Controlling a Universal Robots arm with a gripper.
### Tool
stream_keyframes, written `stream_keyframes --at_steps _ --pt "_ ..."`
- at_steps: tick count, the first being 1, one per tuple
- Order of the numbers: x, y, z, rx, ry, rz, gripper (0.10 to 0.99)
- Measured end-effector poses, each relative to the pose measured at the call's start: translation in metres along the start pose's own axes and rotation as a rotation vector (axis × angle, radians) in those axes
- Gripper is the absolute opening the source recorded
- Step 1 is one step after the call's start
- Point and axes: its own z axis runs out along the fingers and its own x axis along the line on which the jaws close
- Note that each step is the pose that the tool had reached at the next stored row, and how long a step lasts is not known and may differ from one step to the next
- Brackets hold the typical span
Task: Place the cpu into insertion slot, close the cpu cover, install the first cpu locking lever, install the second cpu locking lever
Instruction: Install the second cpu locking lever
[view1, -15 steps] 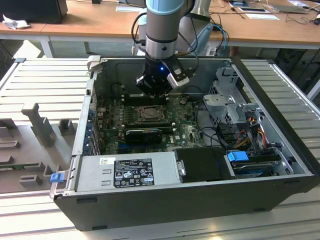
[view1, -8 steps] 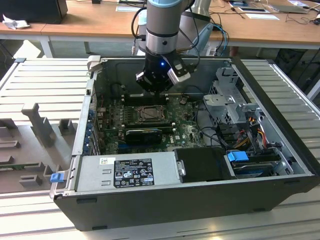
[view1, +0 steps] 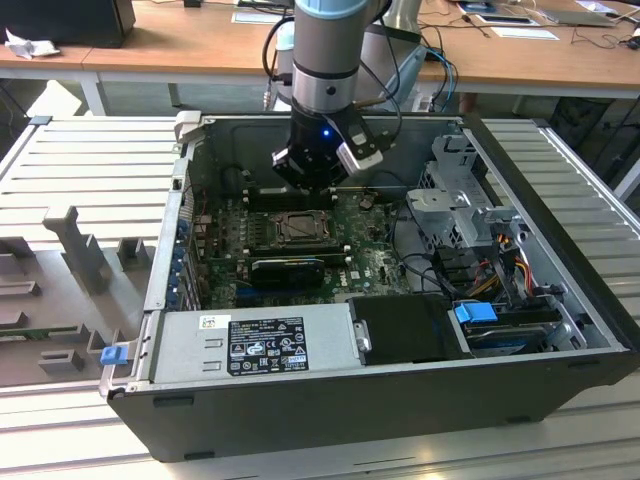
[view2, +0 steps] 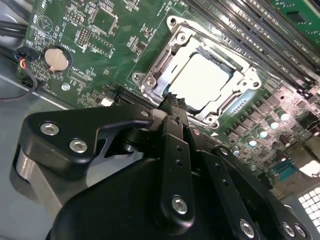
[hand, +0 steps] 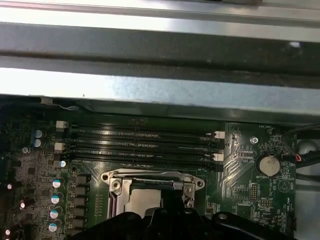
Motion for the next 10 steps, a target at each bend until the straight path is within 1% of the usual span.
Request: stream_keyframes --at_steps 5,10 --pt "0.0001 -0.0006 -0.0018 0.0 0.0001 0.0 0.106" --pt "0.0 -0.0001 -0.0098 0.0 0.0 0.0 0.106"
